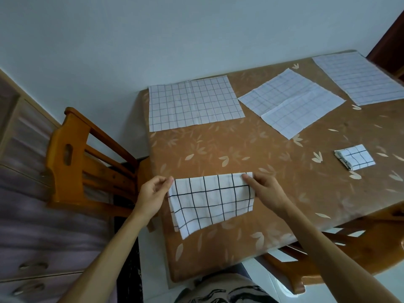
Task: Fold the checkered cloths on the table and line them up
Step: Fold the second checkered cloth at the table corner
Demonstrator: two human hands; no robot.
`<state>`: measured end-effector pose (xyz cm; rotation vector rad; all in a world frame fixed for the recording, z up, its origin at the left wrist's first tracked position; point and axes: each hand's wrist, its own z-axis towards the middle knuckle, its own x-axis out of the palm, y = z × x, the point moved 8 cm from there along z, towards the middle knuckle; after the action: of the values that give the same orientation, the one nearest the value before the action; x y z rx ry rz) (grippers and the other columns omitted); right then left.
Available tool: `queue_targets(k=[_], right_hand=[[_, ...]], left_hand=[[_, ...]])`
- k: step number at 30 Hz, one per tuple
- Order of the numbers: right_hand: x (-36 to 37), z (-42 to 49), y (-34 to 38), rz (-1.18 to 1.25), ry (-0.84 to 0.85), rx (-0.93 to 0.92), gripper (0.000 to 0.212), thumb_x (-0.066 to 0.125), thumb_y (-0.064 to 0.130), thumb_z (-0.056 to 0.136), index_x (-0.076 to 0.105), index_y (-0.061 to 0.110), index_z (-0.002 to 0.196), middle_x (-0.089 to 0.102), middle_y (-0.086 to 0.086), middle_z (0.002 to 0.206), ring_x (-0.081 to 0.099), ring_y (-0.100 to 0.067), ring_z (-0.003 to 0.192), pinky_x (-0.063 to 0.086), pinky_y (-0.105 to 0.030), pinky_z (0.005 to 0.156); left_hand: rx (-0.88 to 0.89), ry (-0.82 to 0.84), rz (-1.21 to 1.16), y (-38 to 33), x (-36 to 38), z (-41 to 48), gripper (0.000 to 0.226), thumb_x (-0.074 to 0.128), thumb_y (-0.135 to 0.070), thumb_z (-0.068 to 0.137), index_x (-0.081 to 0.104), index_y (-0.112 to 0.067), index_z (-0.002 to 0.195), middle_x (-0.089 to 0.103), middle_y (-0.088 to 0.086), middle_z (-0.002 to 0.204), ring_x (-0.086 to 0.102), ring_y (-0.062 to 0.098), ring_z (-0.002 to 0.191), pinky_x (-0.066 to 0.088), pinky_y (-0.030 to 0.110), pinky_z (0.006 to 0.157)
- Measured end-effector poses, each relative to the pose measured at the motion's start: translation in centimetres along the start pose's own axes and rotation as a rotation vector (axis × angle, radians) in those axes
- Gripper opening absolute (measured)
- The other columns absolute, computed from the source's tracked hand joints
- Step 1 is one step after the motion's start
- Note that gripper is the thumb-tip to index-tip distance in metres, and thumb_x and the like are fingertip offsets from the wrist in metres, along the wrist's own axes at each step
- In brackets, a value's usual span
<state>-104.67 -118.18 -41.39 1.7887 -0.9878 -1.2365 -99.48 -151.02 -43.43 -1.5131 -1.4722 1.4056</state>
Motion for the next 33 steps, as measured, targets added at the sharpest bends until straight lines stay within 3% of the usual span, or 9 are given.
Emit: queue_targets(k=[4, 8, 11, 15, 20, 22, 26, 29, 33], right_hand=[[1.2, 0.9, -2.3, -0.049, -0.032, 0.080, 0.041, 0.055, 0.042, 0.098, 0.067, 0.011, 0.074, 0.066, 0.002, 0.067, 0.058, -0.003, 0.057, 0.044, -0.018, 0.055], [2.3, 2.3, -5.6, -0.116, -0.056, 0.172, 0.045, 0.053, 0.048, 0.096, 0.066, 0.008, 0.078, 0.069, -0.010, 0.073, 0.060, -0.014, 0.064, 0.046, -0.029, 0.060], [3.1, 3.5, -7.6, -0.130, -0.059, 0.220, 0.034, 0.056, 0.044, 0.095, 0.068, 0.012, 0.092, 0.071, -0.005, 0.082, 0.064, -0.012, 0.074, 0.050, -0.026, 0.065], [4.2, 4.0, -9.6, -0.078, -0.006, 0.302, 0.033, 0.071, 0.029, 0.088, 0.062, 0.016, 0.117, 0.071, -0.002, 0.101, 0.068, -0.017, 0.092, 0.059, -0.039, 0.081], [4.3, 4.1, -9.8, -0.088, -0.008, 0.306, 0.045, 0.075, 0.016, 0.084, 0.055, 0.021, 0.124, 0.070, 0.005, 0.096, 0.068, -0.013, 0.088, 0.058, -0.035, 0.079], [4.1, 4.2, -9.9, -0.100, -0.018, 0.297, 0.044, 0.075, 0.015, 0.084, 0.055, 0.021, 0.123, 0.069, 0.007, 0.093, 0.067, -0.009, 0.086, 0.056, -0.027, 0.073], [3.8, 4.1, -9.1, -0.233, -0.089, 0.223, 0.041, 0.070, 0.017, 0.088, 0.054, 0.016, 0.126, 0.065, 0.003, 0.104, 0.058, -0.009, 0.092, 0.051, -0.026, 0.082], [4.6, 3.7, -6.8, -0.520, -0.193, -0.067, 0.035, 0.061, 0.011, 0.091, 0.056, 0.009, 0.126, 0.058, -0.009, 0.118, 0.053, -0.022, 0.104, 0.050, -0.039, 0.089], [10.5, 2.4, -5.9, -0.705, 0.072, -0.312, 0.044, 0.053, 0.011, 0.095, 0.048, 0.011, 0.138, 0.044, -0.009, 0.148, 0.045, -0.029, 0.133, 0.042, -0.044, 0.107]], left_hand=[[-0.088, -0.038, 0.046, 3.1, 0.7, 0.9, 0.034, 0.063, -0.046, 0.093, 0.068, -0.014, 0.084, 0.073, 0.010, 0.083, 0.070, 0.029, 0.085, 0.058, 0.049, 0.080], [-0.201, -0.052, 0.081, 5.9, 1.9, 1.9, 0.029, 0.062, -0.044, 0.094, 0.067, -0.016, 0.092, 0.073, 0.004, 0.090, 0.071, 0.021, 0.087, 0.063, 0.043, 0.074], [-0.269, -0.021, 0.085, 7.7, 2.7, 2.2, 0.024, 0.071, -0.034, 0.090, 0.065, -0.018, 0.107, 0.070, 0.000, 0.103, 0.068, 0.017, 0.096, 0.062, 0.034, 0.074], [-0.274, -0.003, 0.201, 10.0, 2.8, 2.7, 0.035, 0.080, -0.015, 0.083, 0.062, -0.018, 0.113, 0.072, 0.006, 0.101, 0.070, 0.021, 0.094, 0.061, 0.039, 0.080], [-0.236, -0.025, 0.214, 10.1, 3.3, 3.3, 0.024, 0.072, -0.012, 0.090, 0.061, -0.016, 0.111, 0.070, 0.003, 0.099, 0.070, 0.016, 0.090, 0.058, 0.020, 0.063], [-0.216, -0.027, 0.229, 10.1, 3.4, 3.6, 0.022, 0.070, -0.016, 0.091, 0.062, -0.017, 0.112, 0.070, 0.001, 0.098, 0.070, 0.018, 0.092, 0.060, 0.025, 0.067], [-0.029, -0.075, 0.491, 8.3, 3.4, 3.6, 0.035, 0.070, -0.030, 0.092, 0.059, -0.019, 0.123, 0.066, -0.005, 0.105, 0.064, 0.012, 0.095, 0.057, 0.031, 0.080], [0.275, -0.076, 0.782, 6.0, 4.9, 2.7, 0.041, 0.068, -0.036, 0.092, 0.057, -0.017, 0.126, 0.057, -0.002, 0.119, 0.056, 0.014, 0.108, 0.054, 0.029, 0.082], [0.569, 0.139, 1.051, 6.5, 9.9, 1.1, 0.044, 0.062, -0.035, 0.095, 0.056, -0.015, 0.135, 0.049, 0.009, 0.144, 0.046, 0.027, 0.134, 0.048, 0.045, 0.103]])
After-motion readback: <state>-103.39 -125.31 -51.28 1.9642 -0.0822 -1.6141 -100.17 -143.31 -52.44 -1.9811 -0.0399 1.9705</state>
